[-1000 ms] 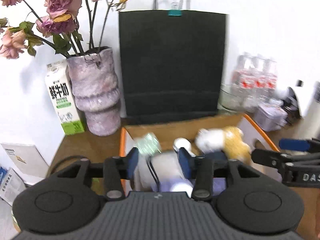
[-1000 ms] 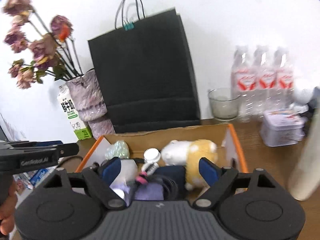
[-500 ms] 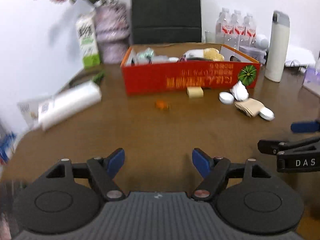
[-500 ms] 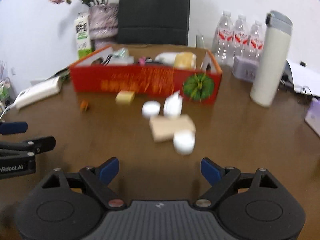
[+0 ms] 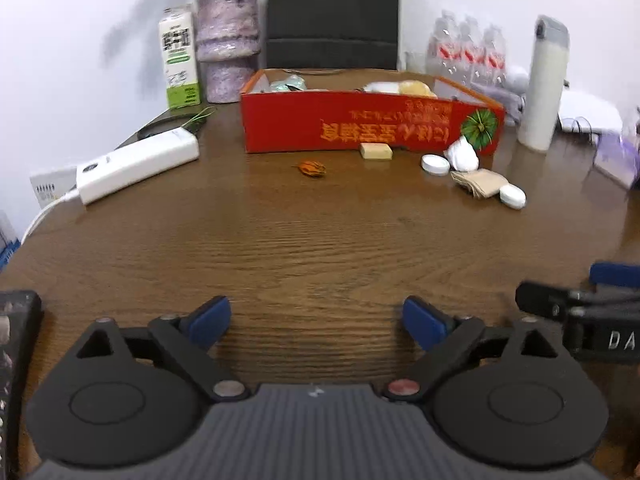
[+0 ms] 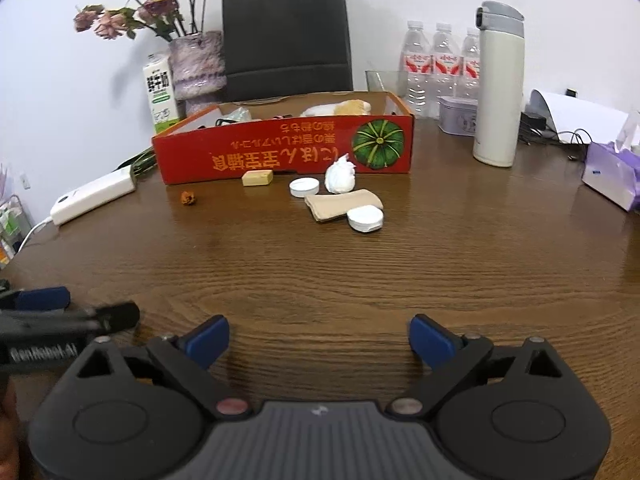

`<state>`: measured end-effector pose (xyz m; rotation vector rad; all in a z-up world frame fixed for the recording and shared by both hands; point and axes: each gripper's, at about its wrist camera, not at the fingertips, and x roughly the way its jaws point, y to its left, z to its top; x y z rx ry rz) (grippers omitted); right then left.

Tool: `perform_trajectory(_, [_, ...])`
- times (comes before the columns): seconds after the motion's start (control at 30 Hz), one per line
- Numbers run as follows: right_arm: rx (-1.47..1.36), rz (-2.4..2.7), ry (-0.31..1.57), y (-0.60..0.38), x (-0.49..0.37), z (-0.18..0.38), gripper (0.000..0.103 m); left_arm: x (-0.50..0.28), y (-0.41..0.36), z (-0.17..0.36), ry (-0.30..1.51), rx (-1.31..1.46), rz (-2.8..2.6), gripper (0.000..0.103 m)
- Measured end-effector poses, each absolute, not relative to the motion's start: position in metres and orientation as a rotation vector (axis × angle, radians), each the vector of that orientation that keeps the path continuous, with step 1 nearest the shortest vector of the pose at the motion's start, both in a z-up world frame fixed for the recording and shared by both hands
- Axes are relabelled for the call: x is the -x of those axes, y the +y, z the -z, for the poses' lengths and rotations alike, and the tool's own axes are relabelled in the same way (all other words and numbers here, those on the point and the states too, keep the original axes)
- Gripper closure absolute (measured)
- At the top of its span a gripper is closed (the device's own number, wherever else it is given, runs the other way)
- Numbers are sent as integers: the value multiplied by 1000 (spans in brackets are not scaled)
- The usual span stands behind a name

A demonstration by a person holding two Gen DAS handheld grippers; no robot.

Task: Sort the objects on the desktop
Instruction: 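Grasp the white round puck with the right tool while the left tool grasps the small orange item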

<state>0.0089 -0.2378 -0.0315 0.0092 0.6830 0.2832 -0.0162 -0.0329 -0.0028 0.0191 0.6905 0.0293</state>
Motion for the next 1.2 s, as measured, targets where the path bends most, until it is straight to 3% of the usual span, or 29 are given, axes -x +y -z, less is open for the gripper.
perform_trajectory(0.5, [45, -247, 696, -232, -11, 34, 0, 4, -25, 0, 703, 40, 3, 0])
perform_trajectory(0.97, [77, -221, 611, -256, -96, 14, 9, -74, -21, -8, 634, 11, 25, 1])
perform_trajectory(1.1, [87, -255, 613, -255, -116, 17, 9, -93, -16, -5, 630, 63, 44, 5])
perform_trajectory(1.17, [116, -258, 621, -249, -124, 20, 13, -105, -16, -3, 639, 66, 30, 12])
perform_trajectory(1.2, [133, -264, 624, -246, -128, 21, 14, -113, -15, -2, 655, 69, 19, 21])
